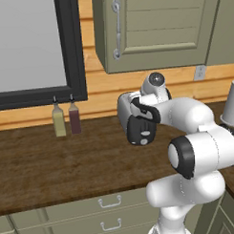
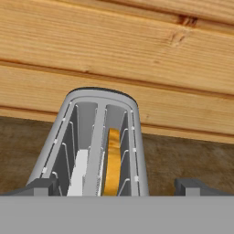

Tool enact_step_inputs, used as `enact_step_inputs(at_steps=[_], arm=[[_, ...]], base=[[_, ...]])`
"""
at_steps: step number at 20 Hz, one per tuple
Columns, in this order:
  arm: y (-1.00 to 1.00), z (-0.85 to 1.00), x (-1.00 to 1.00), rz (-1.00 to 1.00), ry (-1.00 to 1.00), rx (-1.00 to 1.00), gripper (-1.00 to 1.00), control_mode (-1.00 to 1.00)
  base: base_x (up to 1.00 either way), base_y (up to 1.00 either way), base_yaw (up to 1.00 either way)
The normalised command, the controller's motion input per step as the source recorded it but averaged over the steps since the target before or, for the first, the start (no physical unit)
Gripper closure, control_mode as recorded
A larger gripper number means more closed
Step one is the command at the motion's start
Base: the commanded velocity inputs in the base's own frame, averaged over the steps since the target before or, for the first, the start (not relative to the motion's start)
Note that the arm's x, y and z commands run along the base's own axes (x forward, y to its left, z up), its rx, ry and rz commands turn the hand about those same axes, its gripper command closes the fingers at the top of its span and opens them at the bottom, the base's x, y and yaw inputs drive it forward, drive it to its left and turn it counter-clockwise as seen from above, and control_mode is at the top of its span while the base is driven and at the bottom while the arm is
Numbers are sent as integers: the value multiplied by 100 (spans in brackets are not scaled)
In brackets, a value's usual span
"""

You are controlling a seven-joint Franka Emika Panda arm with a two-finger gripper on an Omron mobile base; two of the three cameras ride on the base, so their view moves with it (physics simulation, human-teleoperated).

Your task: Start the toaster. Once the lever pops up, take the bread to the plate on the dining counter.

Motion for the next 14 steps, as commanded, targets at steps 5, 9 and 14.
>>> enact_step_inputs(at_steps=[5,9,14], arm=[[0,0,0,0,0,0,-100,-100],[0,0,0,0,0,0,-100,-100],[0,0,0,0,0,0,-100,-100]], base=[[0,0,0],[0,0,0],[0,0,0]])
